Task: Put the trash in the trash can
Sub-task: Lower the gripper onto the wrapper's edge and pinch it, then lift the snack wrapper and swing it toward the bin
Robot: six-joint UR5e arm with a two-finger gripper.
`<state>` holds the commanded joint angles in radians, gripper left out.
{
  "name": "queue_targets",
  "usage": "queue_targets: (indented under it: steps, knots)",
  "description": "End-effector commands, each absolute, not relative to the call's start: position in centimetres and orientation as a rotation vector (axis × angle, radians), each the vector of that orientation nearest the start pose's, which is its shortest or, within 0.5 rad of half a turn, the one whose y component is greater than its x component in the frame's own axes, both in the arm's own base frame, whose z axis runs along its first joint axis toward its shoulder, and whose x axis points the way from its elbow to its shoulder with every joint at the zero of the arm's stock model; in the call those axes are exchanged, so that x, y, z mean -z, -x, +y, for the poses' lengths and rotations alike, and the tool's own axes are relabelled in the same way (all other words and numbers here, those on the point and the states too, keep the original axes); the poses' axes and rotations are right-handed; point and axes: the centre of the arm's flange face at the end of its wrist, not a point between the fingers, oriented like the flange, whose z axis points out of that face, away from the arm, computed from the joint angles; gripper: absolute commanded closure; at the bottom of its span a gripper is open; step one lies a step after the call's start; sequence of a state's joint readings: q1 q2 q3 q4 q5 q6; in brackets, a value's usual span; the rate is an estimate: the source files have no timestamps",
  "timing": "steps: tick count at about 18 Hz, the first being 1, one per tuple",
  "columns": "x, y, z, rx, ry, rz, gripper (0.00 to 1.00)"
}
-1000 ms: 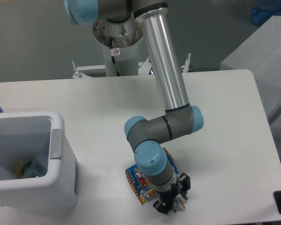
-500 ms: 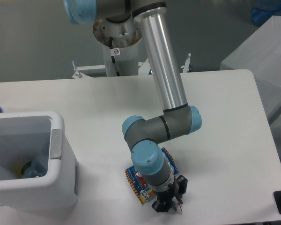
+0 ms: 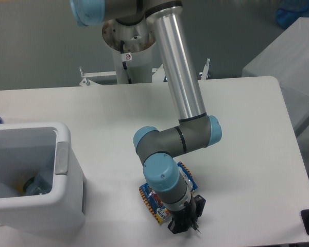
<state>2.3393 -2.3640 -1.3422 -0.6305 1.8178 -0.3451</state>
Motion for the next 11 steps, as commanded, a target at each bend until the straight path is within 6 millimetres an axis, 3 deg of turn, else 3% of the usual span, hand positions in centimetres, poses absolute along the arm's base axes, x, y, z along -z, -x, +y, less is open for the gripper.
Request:
queue_targets:
  steps: [4, 11]
  knots:
    - [-24.5, 44.9, 62.7, -0.388, 2.279, -1.489, 0.97]
    - [-39.1, 42.4, 61.8, -0.174, 2.117, -1.338, 0.97]
